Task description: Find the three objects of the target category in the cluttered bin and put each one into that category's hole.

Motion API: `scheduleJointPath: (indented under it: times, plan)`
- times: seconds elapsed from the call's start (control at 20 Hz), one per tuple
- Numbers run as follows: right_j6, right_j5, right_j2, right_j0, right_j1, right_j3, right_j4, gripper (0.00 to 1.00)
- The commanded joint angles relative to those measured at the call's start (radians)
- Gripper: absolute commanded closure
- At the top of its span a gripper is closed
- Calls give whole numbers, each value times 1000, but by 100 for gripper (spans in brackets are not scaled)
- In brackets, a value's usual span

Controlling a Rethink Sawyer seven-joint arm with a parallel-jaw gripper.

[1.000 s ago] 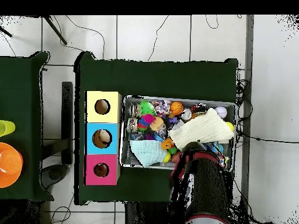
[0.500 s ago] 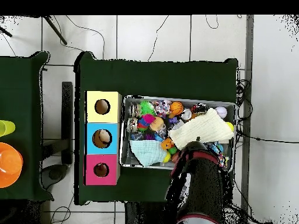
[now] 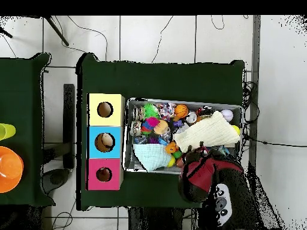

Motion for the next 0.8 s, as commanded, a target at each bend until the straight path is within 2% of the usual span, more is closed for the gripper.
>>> scheduleJointPath:
  times: [0.05,0.3,0.4,0.5,0.65,0.8]
  plan:
    - [-1,26,142,28,-8,55,60,0]
    - [51,-35,56,99,33,-6,53,0]
    - [66,-102,-19,148,89,-78,57,0]
    - [50,-134,-33,149,129,-121,65,0]
    - [28,-164,-40,139,139,-131,74,0]
    - [8,-204,-87,159,180,-154,108,0]
